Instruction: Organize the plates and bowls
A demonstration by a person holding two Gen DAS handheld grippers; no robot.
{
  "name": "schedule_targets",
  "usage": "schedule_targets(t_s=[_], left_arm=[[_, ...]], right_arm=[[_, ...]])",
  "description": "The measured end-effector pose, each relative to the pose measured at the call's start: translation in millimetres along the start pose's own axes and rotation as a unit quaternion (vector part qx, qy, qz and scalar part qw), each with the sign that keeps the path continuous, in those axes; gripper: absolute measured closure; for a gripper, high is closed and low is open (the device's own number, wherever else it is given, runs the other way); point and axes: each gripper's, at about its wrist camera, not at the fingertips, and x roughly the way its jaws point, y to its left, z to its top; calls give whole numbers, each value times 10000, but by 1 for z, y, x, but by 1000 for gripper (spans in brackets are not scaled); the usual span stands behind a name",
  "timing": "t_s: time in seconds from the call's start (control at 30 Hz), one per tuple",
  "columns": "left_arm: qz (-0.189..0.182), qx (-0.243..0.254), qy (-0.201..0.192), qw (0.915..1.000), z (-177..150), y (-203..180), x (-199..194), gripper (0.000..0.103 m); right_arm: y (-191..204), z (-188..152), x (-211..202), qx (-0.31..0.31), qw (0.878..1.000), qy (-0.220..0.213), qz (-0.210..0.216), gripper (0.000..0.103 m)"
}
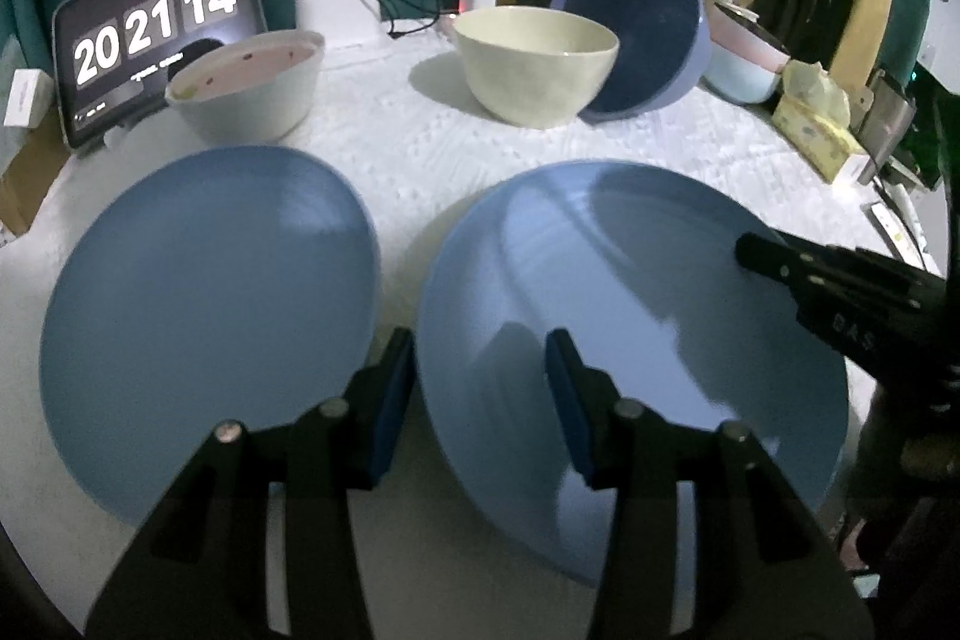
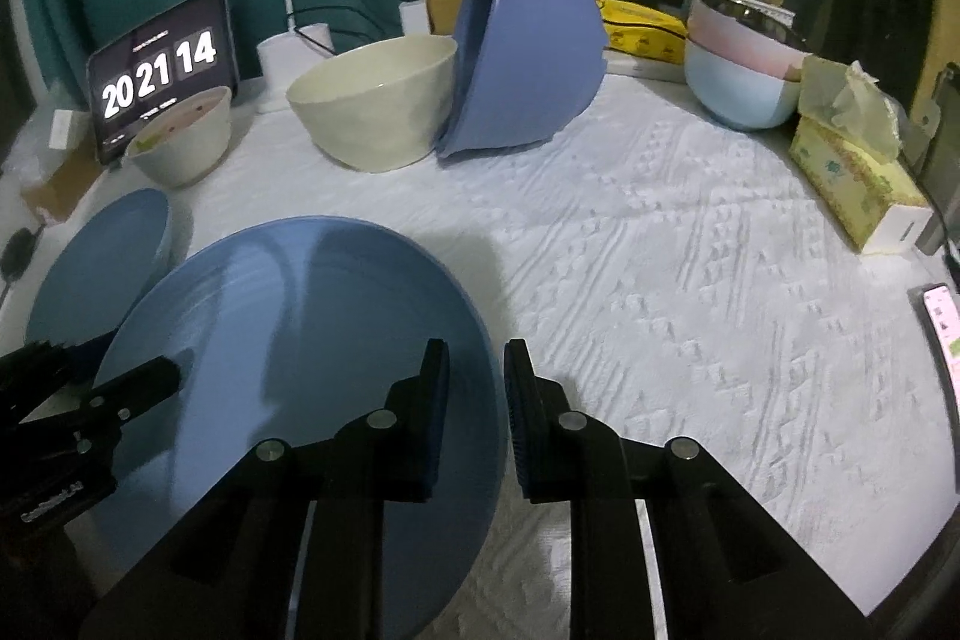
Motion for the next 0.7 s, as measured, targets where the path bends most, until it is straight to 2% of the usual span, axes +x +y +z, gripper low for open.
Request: schedule_targets(t_s=[0.1,0.33,0.7], left_arm=[[-19,24,-99,9999,-3,1,-8,56],[21,100,-515,9986,-5,7,-32,55],[125,-244,-937,9952,-8,47,-58,54]], right_arm=[[-1,1,-4,36,9999,-50,-131,69],[4,6,-22,14,9994,-258,-251,69],[47,15,-36,-333,9985,-429,14,69]])
